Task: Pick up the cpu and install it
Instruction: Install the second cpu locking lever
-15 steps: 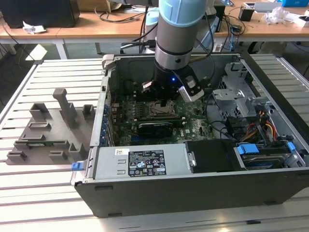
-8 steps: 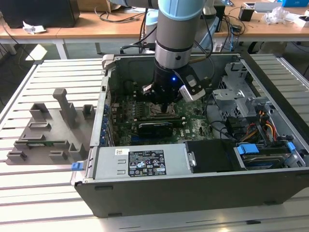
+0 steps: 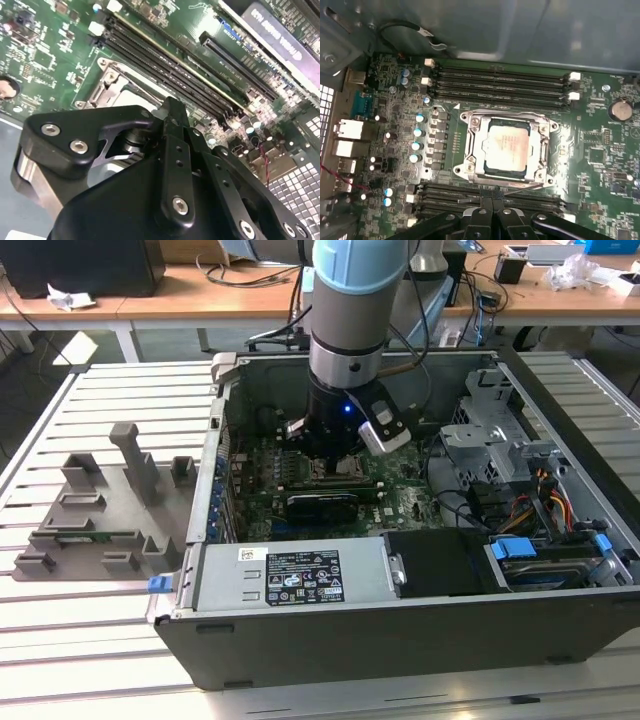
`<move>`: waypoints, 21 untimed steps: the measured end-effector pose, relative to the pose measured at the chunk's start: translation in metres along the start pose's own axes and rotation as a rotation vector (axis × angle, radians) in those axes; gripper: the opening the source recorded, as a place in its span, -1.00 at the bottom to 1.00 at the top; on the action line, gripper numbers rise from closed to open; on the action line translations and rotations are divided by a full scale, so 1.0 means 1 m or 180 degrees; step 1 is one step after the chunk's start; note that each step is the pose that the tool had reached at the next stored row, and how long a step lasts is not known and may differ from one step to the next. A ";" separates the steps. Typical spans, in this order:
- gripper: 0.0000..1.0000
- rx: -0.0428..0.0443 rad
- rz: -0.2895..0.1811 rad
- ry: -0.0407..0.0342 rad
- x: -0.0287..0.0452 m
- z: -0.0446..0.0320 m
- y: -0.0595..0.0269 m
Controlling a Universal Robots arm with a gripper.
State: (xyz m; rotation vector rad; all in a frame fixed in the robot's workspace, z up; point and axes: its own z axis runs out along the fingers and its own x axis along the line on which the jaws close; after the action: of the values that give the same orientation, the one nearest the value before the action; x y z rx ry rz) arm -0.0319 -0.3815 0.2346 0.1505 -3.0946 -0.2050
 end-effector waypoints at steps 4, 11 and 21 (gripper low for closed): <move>-0.79 -0.0002 0.0000 0.0000 0.0059 0.0081 -0.0046; -0.79 -0.0002 0.0000 0.0000 0.0113 0.0202 -0.0056; -0.79 -0.0026 -0.0001 -0.0002 0.0234 0.0252 -0.0041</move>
State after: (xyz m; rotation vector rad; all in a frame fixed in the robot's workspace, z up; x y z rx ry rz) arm -0.0558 -0.3846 0.2097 0.1507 -3.0941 -0.2180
